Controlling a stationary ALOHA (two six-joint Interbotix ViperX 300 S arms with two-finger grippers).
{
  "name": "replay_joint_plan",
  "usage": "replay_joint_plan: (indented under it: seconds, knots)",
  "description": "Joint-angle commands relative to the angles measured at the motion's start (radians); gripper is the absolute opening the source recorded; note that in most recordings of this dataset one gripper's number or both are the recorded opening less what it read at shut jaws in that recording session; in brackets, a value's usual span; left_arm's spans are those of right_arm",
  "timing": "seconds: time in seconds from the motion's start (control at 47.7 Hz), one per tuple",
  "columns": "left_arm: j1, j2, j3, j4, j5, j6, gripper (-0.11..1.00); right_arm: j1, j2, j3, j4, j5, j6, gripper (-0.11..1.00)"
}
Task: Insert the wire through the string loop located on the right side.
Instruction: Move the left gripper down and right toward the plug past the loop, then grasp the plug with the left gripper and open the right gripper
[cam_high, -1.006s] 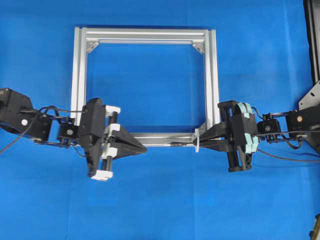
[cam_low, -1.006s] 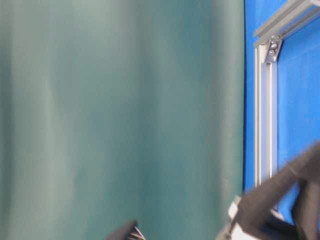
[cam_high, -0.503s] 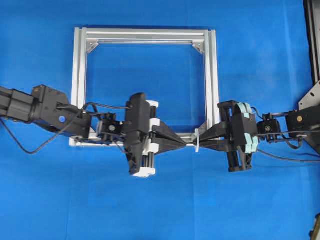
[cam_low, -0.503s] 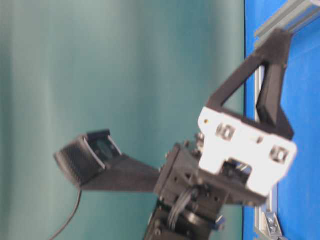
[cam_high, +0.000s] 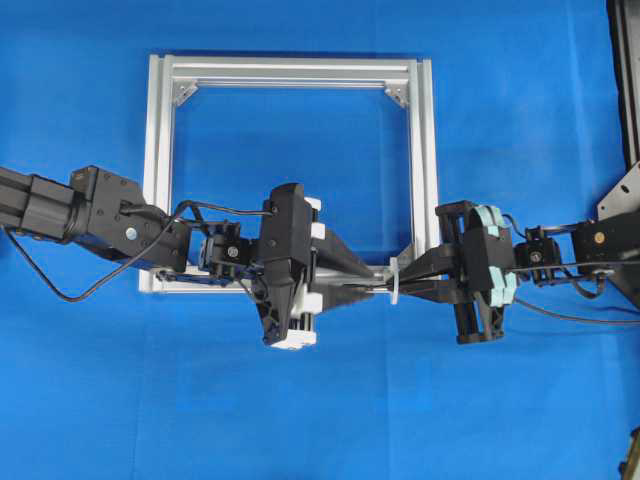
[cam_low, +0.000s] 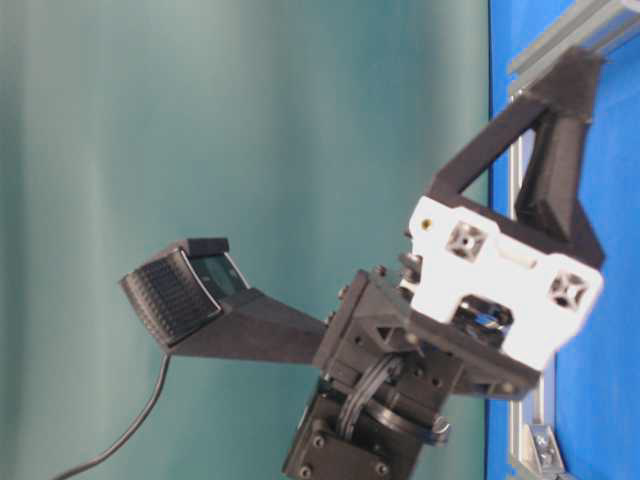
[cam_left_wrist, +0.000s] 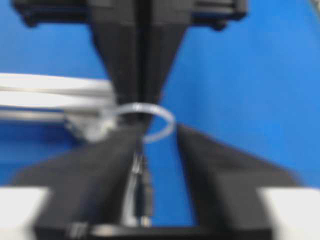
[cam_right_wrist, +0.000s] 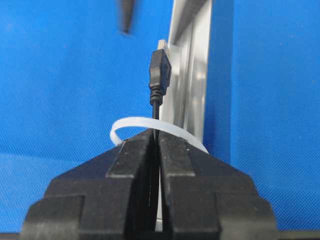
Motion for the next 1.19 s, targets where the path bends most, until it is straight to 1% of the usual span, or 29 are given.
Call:
replay_joint_plan:
  seconds: [0.0,0.105,0.147,0.189,0.398,0.775,1.174]
  knots:
    - [-0.008,-0.018,-0.018,0.003,-0.005,0.002,0.46,-0.002,-0.009,-0.008,0.002,-0.005,-0.002,-0.02]
    - [-0.012,-0.018,-0.017,0.005,-0.005,0.002,0.77,-0.002,-0.009,-0.008,0.002,-0.005,-0.002,-0.02]
    - [-0.012,-0.018,-0.017,0.005,-0.005,0.0,0.85,-0.002,-0.009,-0.008,0.002,-0.005,-0.002,-0.02]
    - [-0.012,-0.018,-0.017,0.005,-0.003,-0.002,0.9,-0.002,-0.009,-0.008,0.0,-0.005,-0.002,-0.02]
    - [-0.005,-0.008,-0.018,0.003,0.009,-0.002,0.9,-0.002,-0.009,-0.008,0.002,-0.005,-0.002,-0.02]
    - [0.012,0.101,-0.028,0.005,0.0,-0.014,0.89,-0.002,-0.009,-0.008,0.002,-0.005,-0.002,-0.02]
    - [0.006,0.103,-0.043,0.005,-0.038,-0.012,0.89,-0.002,-0.009,-0.008,0.0,0.005,-0.002,-0.02]
